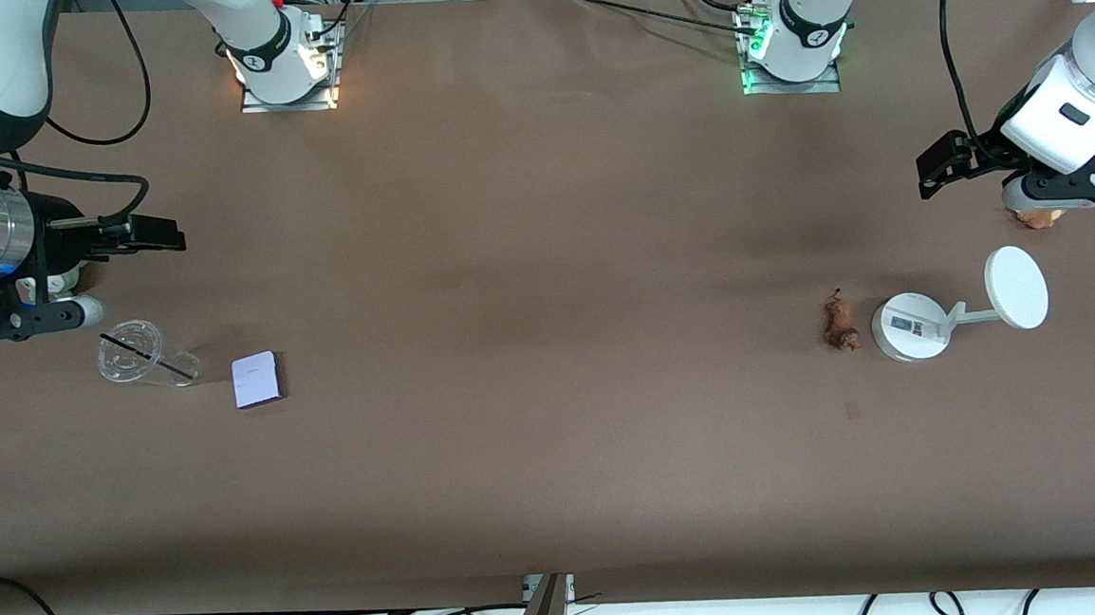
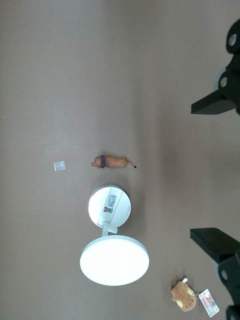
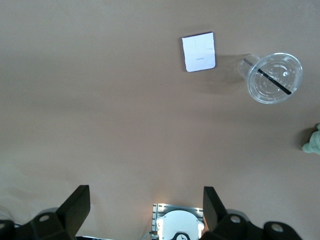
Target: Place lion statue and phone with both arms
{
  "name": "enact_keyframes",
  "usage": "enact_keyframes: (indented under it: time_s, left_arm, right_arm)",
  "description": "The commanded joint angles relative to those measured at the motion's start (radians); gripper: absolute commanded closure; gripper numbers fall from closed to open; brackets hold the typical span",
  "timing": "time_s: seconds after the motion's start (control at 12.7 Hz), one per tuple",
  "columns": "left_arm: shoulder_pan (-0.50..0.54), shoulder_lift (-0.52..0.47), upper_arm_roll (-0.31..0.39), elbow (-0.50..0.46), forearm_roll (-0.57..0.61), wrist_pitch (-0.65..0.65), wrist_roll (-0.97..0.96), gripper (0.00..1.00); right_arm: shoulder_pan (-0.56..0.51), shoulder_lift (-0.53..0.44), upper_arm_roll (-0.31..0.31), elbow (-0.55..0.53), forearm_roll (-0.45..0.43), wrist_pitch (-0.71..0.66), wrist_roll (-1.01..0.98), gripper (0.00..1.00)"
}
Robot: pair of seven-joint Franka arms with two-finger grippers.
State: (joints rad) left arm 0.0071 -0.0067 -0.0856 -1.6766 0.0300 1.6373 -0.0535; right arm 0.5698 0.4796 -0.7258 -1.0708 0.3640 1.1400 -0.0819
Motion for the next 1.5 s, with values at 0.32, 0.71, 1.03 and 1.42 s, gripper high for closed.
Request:
enact_keyframes:
  time_s: [0.32,0.71,1.03,1.42]
  left_arm:
    - [0.005,0.010,0.003,0.028,-0.013,-0.022,0.024,0.00]
    - [0.005,0.010,0.003,0.028,-0.013,-0.022,0.024,0.00]
    - [0.005,0.010,0.003,0.028,-0.013,-0.022,0.024,0.00]
    - [0.007,0.010,0.003,0.028,-0.013,-0.022,0.023,0.00]
  right_arm:
    - [-0.338,-0.162,0.549,-0.088,-0.259,0.056,0.134,0.00]
    - [-0.407,-0.416,0.635,-0.510,-0.307,0.318,0.113,0.00]
    - [-0.448,-0.496,0.637,-0.589,-0.335,0.418,-0.023,0.00]
    - [-0.482,-0.573,0.637,-0.655,-0.327,0.445,-0.021,0.00]
